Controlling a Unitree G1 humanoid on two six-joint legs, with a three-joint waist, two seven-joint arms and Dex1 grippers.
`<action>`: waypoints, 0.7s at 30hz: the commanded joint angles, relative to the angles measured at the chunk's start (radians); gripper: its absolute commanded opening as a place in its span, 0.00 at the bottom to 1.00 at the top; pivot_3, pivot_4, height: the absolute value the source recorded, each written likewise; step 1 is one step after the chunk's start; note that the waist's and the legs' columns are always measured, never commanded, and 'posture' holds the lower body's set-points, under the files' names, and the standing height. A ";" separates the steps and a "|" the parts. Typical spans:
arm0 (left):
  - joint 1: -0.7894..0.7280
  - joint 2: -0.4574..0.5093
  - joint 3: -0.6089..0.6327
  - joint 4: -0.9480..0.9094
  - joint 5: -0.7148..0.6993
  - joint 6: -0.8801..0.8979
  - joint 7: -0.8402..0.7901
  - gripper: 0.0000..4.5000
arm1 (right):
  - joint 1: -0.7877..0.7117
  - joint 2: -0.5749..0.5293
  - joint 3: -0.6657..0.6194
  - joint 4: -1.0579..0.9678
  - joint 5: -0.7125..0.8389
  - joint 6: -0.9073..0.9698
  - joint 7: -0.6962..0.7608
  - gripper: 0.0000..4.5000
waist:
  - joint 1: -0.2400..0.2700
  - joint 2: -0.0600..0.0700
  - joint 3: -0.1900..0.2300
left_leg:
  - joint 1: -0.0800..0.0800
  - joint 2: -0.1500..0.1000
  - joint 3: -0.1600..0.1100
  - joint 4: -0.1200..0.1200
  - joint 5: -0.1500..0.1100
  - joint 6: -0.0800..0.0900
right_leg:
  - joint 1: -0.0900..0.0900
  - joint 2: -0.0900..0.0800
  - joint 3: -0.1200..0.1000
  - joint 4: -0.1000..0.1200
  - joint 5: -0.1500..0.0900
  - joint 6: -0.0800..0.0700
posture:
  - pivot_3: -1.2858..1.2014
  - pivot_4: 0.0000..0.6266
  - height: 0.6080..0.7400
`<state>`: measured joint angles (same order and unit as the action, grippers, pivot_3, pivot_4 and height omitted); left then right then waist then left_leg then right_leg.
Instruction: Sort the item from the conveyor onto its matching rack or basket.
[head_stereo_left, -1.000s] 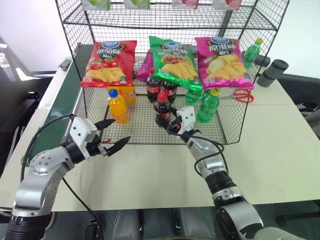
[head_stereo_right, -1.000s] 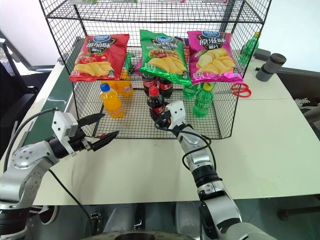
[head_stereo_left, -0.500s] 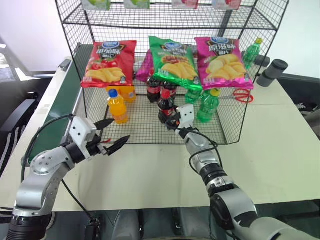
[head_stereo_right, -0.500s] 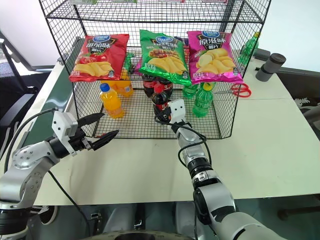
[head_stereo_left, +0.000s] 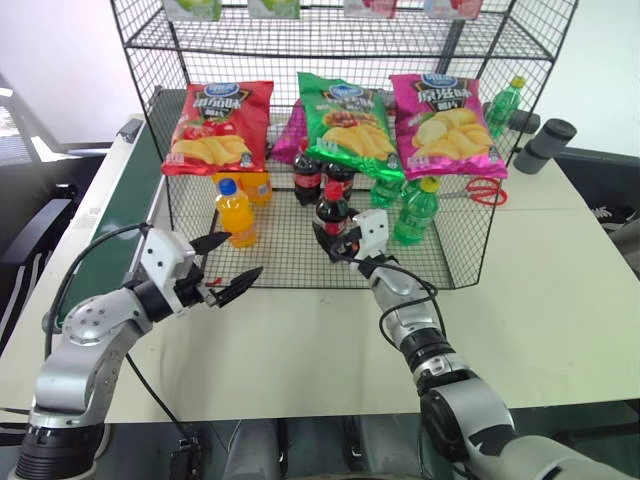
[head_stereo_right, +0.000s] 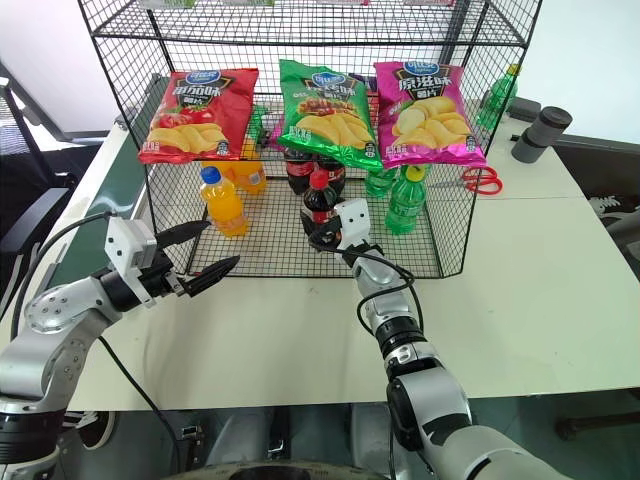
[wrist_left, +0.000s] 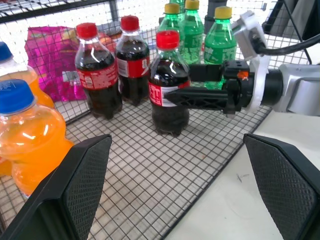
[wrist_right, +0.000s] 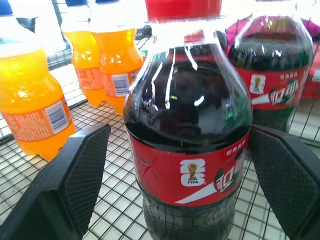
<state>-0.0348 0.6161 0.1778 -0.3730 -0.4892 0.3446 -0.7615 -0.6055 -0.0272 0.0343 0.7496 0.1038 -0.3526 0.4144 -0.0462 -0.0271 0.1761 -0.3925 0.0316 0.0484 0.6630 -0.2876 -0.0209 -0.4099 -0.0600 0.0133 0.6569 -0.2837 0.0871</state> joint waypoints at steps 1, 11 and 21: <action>-0.001 0.006 0.011 -0.027 -0.008 0.013 0.010 1.00 | 0.048 -0.049 0.004 -0.152 0.008 0.019 0.054 0.98 | 0.001 0.000 0.000 | 0.000 0.000 0.000 0.000 0.000 0.000 | 0.000 0.000 0.000 0.000 0.000 0.000 | 0.52 0.24 1.00; -0.004 0.035 0.017 0.013 0.016 0.037 0.018 1.00 | 0.364 -0.418 -0.070 -0.731 0.183 0.364 0.335 0.98 | 0.006 0.001 0.000 | 0.000 0.000 0.000 0.000 0.000 0.000 | 0.001 -0.001 0.000 -0.001 0.000 0.000 | 0.52 0.24 1.00; 0.013 0.077 0.062 0.062 0.008 0.028 -0.028 1.00 | 0.584 -0.726 -0.344 -0.960 0.412 0.635 0.478 0.98 | 0.008 0.001 0.000 | 0.002 0.000 0.000 0.000 0.000 0.001 | 0.003 0.000 0.000 -0.002 0.000 0.000 | 0.52 0.24 1.00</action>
<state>-0.0298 0.6753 0.2075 -0.3076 -0.4714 0.3861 -0.7758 -0.0375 -0.7305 -0.2650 -0.1716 0.4868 0.2663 0.8758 -0.0378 -0.0260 0.1762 -0.3906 0.0316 0.0481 0.6629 -0.2877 -0.0202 -0.4067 -0.0599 0.0133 0.6550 -0.2839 0.0869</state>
